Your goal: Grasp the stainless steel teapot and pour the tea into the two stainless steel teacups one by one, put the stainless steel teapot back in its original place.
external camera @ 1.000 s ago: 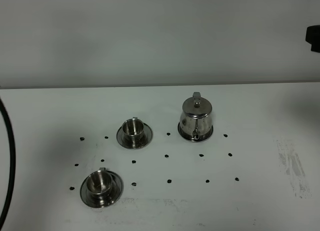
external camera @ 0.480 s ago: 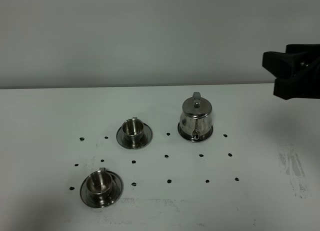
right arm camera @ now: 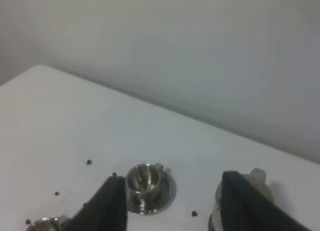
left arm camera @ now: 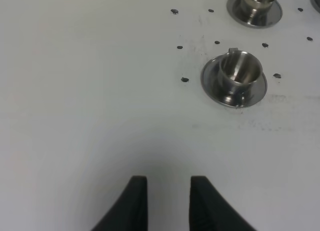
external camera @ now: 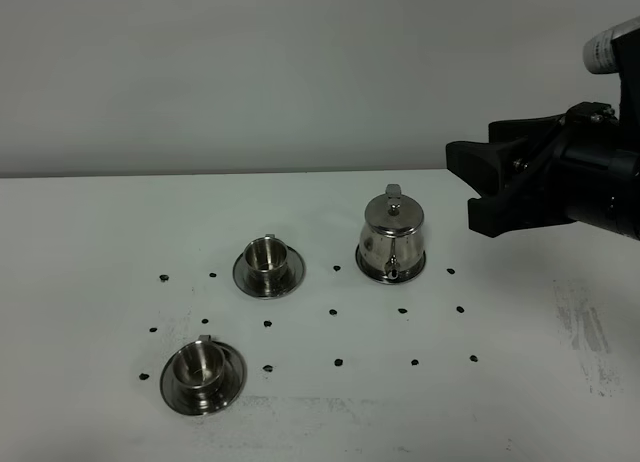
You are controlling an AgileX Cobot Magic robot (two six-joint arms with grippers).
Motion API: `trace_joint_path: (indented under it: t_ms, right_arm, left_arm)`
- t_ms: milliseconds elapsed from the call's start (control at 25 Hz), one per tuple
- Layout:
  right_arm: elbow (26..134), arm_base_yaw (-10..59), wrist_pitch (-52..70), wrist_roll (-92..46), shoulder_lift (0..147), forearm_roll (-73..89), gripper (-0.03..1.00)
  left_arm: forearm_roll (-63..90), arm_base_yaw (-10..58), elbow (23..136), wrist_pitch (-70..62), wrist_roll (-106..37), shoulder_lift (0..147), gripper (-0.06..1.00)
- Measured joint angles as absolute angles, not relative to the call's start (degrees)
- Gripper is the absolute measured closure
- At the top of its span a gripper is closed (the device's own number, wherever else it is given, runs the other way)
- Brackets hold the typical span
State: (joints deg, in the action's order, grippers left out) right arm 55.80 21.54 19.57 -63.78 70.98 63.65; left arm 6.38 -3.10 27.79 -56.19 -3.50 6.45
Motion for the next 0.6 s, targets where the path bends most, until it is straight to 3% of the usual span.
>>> trace_joint_path:
  t_ms: [320,600]
  right_arm:
    - [55.8,21.7,20.4,-63.8,74.2,63.4,0.54]
    - [55.8,26.1,18.5,-64.4,78.1,63.5,0.54]
  left_arm:
    - [4.7,-3.1,26.0,-60.6,-2.7,2.6,0.7]
    - [4.7,-3.1,26.0,-60.6,-2.5,2.6,0.7]
